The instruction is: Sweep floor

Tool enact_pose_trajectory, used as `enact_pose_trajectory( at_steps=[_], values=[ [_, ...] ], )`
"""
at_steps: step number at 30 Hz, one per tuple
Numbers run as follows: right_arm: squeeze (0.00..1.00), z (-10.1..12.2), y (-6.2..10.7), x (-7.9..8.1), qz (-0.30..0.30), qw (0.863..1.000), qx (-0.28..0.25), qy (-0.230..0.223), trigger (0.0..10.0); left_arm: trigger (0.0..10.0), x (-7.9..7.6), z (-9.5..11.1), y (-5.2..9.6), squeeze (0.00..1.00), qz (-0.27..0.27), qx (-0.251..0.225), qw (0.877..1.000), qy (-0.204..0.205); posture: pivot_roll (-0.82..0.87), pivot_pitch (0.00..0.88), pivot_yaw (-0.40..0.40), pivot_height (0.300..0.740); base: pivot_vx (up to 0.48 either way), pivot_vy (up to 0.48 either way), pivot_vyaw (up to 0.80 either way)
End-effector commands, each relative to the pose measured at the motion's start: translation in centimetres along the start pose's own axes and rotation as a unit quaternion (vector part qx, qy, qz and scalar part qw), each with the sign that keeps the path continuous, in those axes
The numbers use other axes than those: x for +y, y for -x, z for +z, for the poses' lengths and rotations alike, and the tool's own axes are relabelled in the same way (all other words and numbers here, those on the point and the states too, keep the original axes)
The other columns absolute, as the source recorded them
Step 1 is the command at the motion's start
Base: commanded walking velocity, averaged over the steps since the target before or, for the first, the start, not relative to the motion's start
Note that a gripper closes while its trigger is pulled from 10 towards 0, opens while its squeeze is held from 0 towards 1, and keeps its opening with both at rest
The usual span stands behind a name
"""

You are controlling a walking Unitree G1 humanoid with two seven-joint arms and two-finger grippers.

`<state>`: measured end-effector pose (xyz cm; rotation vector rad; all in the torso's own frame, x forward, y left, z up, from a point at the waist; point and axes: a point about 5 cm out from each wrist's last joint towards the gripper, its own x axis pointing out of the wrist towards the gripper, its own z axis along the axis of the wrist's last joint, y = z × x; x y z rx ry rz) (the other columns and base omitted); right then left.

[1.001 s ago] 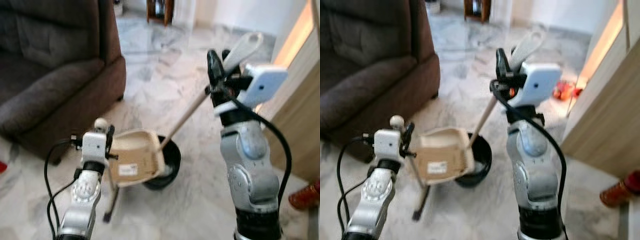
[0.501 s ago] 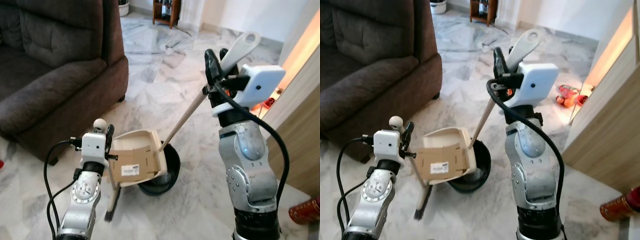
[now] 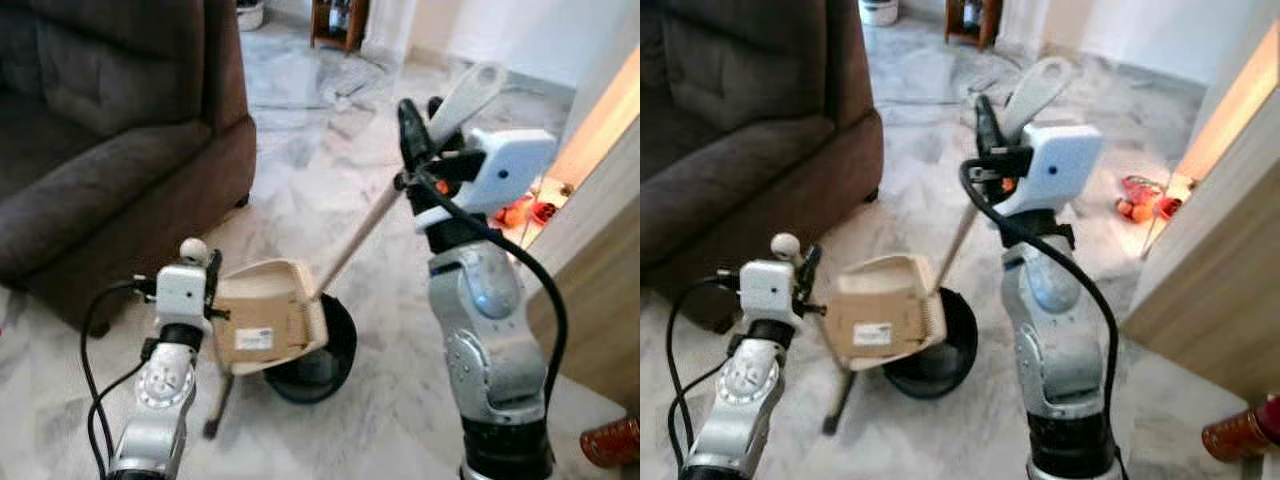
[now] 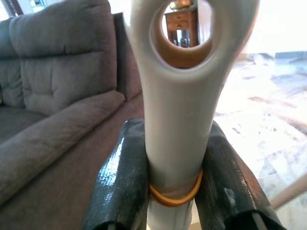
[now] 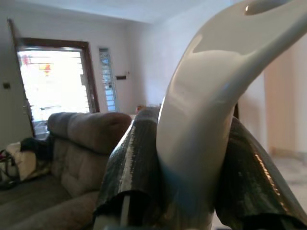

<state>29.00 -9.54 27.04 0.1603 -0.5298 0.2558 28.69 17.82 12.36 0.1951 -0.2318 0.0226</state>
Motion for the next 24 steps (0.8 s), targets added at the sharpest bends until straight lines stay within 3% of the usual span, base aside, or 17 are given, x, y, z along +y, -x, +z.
enact_pose_trajectory(
  at_steps=[1,10,14,21,24],
  values=[
    [0.00,1.8,-0.2,0.0,0.001,0.999,-0.045,0.002,10.0,10.0,-0.2,0.9,-0.2,0.00,-0.004,-0.025,1.000,-0.001,0.12,0.125,-0.010,0.740,0.266,0.000,0.00],
    [0.00,2.0,-0.4,-0.4,-0.024,0.998,-0.052,0.013,10.0,10.0,-0.6,0.8,-0.1,0.00,-0.017,-0.024,1.000,0.010,0.12,0.130,-0.012,0.740,0.059,0.000,0.00],
    [0.00,2.4,-0.4,-0.8,-0.042,0.996,-0.065,0.043,10.0,10.0,-0.7,0.8,0.0,0.00,-0.019,-0.023,0.999,0.011,0.12,0.130,-0.012,0.740,0.000,0.000,0.00],
    [0.00,2.7,-0.4,-1.7,-0.099,0.991,-0.074,0.057,10.0,10.0,-0.8,0.8,0.0,0.00,-0.022,-0.022,0.999,0.012,0.12,0.134,-0.013,0.740,0.000,0.000,0.00],
    [0.00,3.1,-0.4,-2.1,-0.113,0.986,-0.090,0.089,10.0,10.0,-0.8,0.8,0.0,0.00,-0.022,-0.022,0.999,0.012,0.12,0.134,-0.013,0.740,0.000,0.000,0.00]
  ],
)
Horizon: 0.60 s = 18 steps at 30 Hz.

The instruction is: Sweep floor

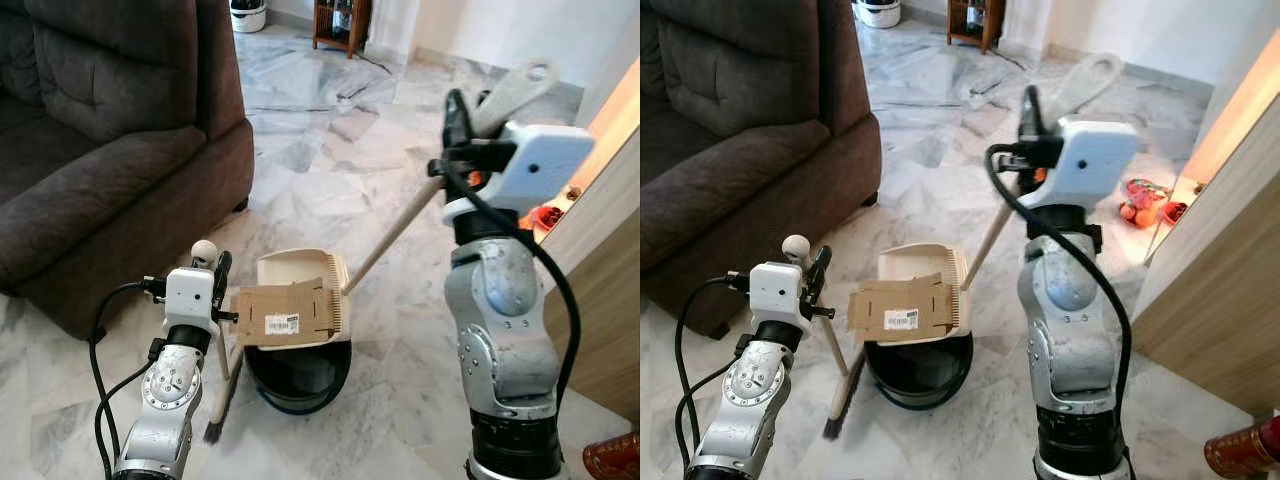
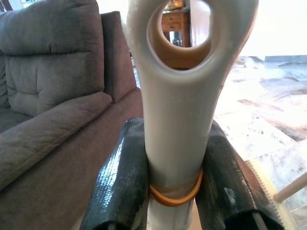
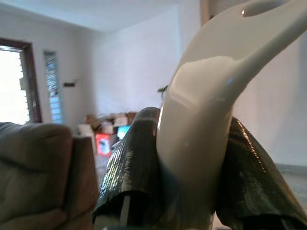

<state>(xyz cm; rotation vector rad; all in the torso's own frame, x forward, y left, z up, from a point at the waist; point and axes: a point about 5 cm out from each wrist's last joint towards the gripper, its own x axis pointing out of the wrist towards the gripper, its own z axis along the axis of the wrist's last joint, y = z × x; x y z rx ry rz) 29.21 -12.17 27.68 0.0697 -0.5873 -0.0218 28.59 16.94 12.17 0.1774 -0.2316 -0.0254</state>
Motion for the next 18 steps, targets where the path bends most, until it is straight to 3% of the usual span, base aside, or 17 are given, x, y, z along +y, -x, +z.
enact_pose_trajectory(
  at_steps=[1,6,18],
  values=[
    [0.00,2.1,-0.5,0.2,-0.002,0.998,-0.060,0.003,10.0,10.0,0.1,0.8,-0.2,0.00,0.000,-0.020,1.000,0.000,0.12,0.134,-0.013,0.740,0.000,0.000,0.00],
    [0.00,2.6,-0.1,1.3,0.036,0.994,-0.087,0.045,10.0,10.0,0.0,0.7,-0.1,0.00,-0.002,-0.020,1.000,0.001,0.12,0.132,-0.011,0.740,0.000,0.000,0.00],
    [0.00,2.3,1.2,3.5,0.141,0.984,-0.097,0.052,10.0,10.0,0.0,0.7,-0.1,0.00,-0.003,-0.020,1.000,0.002,0.12,0.131,-0.010,0.740,0.000,0.000,0.00]
  ],
)
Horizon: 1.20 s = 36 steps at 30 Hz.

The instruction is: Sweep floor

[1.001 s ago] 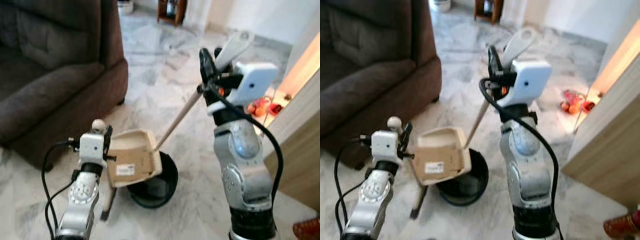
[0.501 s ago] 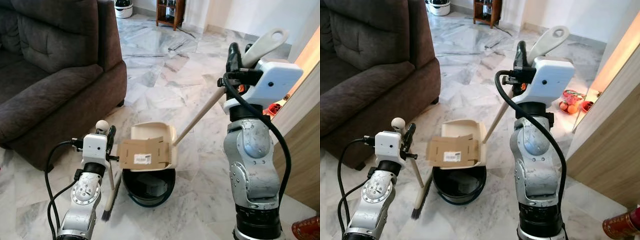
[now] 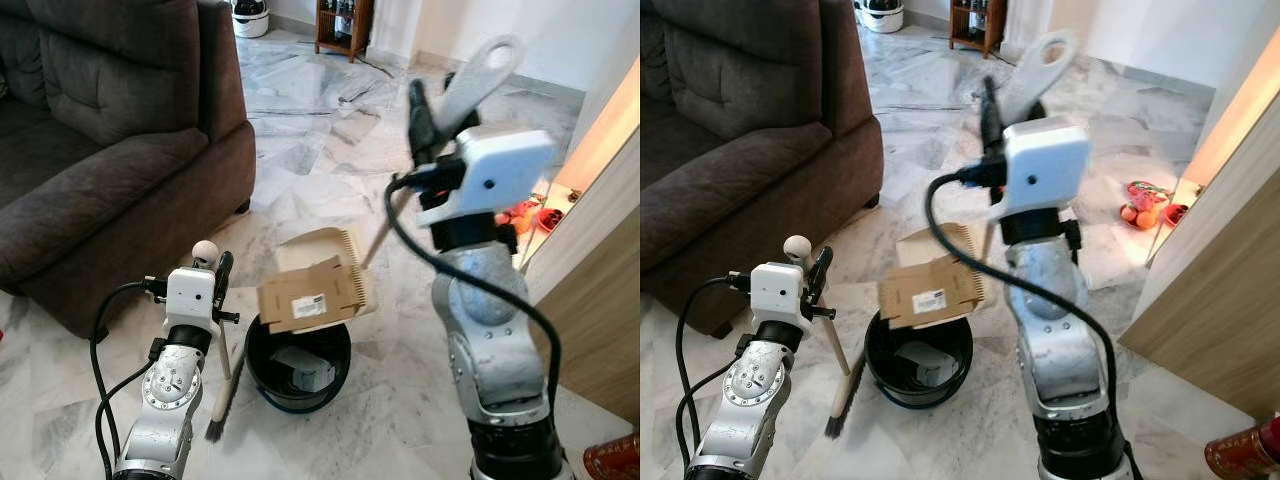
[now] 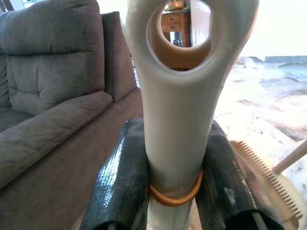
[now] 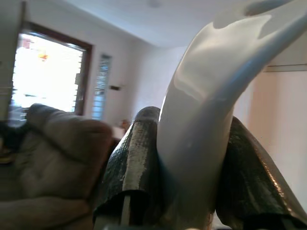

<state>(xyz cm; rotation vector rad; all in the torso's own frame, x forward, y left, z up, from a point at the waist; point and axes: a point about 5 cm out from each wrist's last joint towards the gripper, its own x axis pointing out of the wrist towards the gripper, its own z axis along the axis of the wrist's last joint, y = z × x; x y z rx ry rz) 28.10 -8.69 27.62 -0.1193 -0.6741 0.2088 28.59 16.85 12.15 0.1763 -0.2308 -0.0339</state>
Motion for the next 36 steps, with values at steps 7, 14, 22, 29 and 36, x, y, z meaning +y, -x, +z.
enact_pose_trajectory(
  at_steps=[7,14,22,29,36],
  values=[
    [0.00,1.9,0.3,0.5,0.034,0.998,-0.058,0.017,10.0,10.0,0.1,0.7,-0.1,0.00,0.001,-0.021,1.000,0.001,0.12,0.131,-0.010,0.740,0.000,0.000,0.00],
    [0.00,1.9,0.7,1.7,0.077,0.993,-0.073,0.055,10.0,10.0,0.0,0.8,-0.1,0.00,0.000,-0.021,1.000,0.002,0.12,0.134,-0.011,0.740,0.000,0.000,0.00],
    [0.00,2.0,1.3,3.1,0.132,0.986,-0.083,0.050,10.0,10.0,0.0,0.8,-0.1,0.00,0.001,-0.021,1.000,0.004,0.12,0.137,-0.010,0.740,0.000,0.000,0.00],
    [0.00,2.0,2.0,4.4,0.183,0.976,-0.095,0.076,10.0,10.0,0.0,0.8,-0.1,0.00,0.000,-0.022,1.000,0.004,0.12,0.139,-0.010,0.740,0.000,0.000,0.00],
    [0.00,1.8,2.0,4.7,0.188,0.974,-0.095,0.085,10.0,10.0,0.0,0.8,-0.1,0.00,0.000,-0.022,1.000,0.004,0.12,0.138,-0.011,0.740,0.000,0.000,0.00]
  ],
)
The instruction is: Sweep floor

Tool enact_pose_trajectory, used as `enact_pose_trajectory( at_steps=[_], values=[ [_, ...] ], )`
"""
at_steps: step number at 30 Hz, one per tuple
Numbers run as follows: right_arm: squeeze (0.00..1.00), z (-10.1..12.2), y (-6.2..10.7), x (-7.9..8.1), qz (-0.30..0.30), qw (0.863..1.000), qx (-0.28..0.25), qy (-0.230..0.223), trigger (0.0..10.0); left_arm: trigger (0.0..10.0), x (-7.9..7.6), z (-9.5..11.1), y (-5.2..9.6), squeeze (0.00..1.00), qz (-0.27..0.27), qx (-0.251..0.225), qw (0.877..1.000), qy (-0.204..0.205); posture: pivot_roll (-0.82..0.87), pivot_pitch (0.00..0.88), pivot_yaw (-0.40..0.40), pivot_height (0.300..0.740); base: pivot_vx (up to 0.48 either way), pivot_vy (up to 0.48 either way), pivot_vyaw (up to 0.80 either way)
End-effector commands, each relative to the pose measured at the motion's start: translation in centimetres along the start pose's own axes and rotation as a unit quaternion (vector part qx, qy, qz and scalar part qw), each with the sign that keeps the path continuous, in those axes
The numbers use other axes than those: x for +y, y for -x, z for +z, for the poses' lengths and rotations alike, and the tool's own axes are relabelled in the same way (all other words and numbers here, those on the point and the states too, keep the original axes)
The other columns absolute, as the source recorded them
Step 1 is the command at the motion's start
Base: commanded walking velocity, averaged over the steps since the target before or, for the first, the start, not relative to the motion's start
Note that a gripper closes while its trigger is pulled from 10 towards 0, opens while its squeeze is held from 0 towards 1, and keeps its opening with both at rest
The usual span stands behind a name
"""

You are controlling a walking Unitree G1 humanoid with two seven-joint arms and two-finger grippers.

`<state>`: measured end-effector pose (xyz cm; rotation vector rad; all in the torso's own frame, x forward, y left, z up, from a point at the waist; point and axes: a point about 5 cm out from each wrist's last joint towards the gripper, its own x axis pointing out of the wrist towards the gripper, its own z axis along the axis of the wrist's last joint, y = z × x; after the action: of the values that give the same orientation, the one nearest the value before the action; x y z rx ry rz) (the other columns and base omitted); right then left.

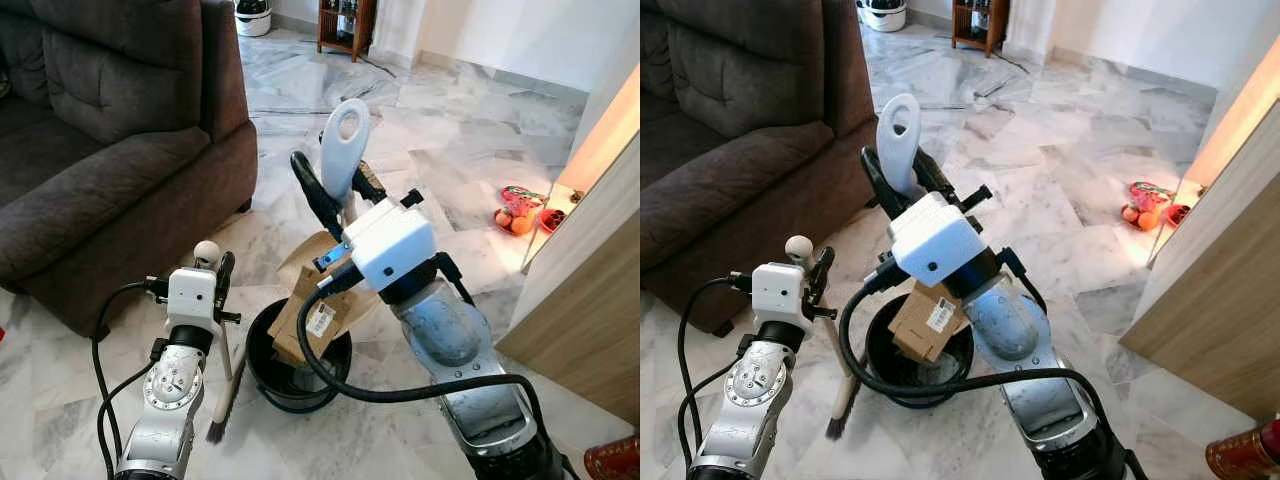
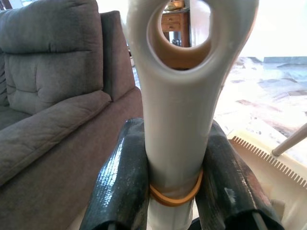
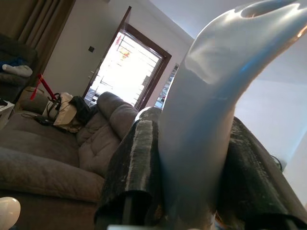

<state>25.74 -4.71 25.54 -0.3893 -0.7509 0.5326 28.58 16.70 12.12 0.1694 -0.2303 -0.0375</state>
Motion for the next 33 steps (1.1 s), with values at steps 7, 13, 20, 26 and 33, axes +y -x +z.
enact_pose_trajectory(
  at_steps=[7,13,20,26,33],
  values=[
    [0.00,0.9,-0.2,-1.1,-0.041,0.998,-0.030,0.047,10.0,10.0,0.1,0.8,-0.1,0.00,0.001,-0.021,1.000,0.000,0.12,0.140,-0.011,0.740,0.000,0.000,0.00],
    [0.00,0.0,-0.1,-3.6,-0.138,0.986,0.006,0.092,10.0,10.0,0.1,0.8,-0.1,0.00,0.001,-0.022,1.000,0.000,0.12,0.140,-0.011,0.740,0.000,0.000,0.00],
    [0.00,-2.2,1.1,-5.9,-0.196,0.970,0.059,0.129,10.0,10.0,0.1,0.7,-0.1,0.00,0.000,-0.021,1.000,0.001,0.12,0.140,-0.011,0.740,0.000,0.000,0.00],
    [0.00,-5.0,3.1,-6.3,-0.211,0.963,0.113,0.126,10.0,10.0,0.1,0.6,0.0,0.00,0.000,-0.019,1.000,0.001,0.12,0.140,-0.012,0.740,0.000,0.000,0.00],
    [0.00,-9.2,6.5,-7.2,-0.239,0.942,0.199,0.127,10.0,10.0,0.2,0.5,0.3,0.00,-0.002,-0.015,1.000,0.001,0.12,0.138,-0.011,0.740,0.000,0.000,0.00]
  ],
)
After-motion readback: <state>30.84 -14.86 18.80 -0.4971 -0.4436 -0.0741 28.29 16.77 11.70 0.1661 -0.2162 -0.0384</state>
